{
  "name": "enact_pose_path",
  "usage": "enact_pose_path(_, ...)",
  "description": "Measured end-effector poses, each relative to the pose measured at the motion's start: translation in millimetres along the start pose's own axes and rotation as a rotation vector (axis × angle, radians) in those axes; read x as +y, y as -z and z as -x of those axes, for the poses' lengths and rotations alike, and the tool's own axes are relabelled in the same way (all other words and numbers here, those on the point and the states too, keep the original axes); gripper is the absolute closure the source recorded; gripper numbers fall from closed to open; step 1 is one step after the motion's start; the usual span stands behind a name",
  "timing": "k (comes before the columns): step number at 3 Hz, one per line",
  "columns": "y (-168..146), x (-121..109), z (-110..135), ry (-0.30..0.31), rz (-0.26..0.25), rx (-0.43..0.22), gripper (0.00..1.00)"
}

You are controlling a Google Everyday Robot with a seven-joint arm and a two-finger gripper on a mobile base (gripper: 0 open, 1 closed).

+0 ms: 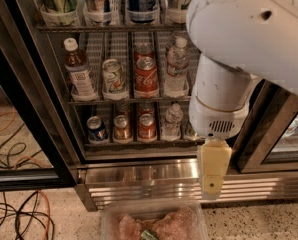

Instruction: Pick orange can from middle shelf of fridge

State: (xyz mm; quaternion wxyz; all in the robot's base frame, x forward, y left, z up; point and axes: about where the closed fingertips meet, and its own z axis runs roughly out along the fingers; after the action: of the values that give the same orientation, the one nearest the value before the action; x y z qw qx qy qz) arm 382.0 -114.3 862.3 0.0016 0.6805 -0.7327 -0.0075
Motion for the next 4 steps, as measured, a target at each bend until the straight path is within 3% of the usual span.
enact_pose_path(2,-25.7,-2.5,12.1,-0.001,0.031,0.031,0.00)
enact_pose_path(3,-34.4,-12.7,33.3,0.008,0.012,0.057,0.00)
enact_pose_path(4,-34.5,-12.9,33.6,0.008,0.012,0.057,0.00)
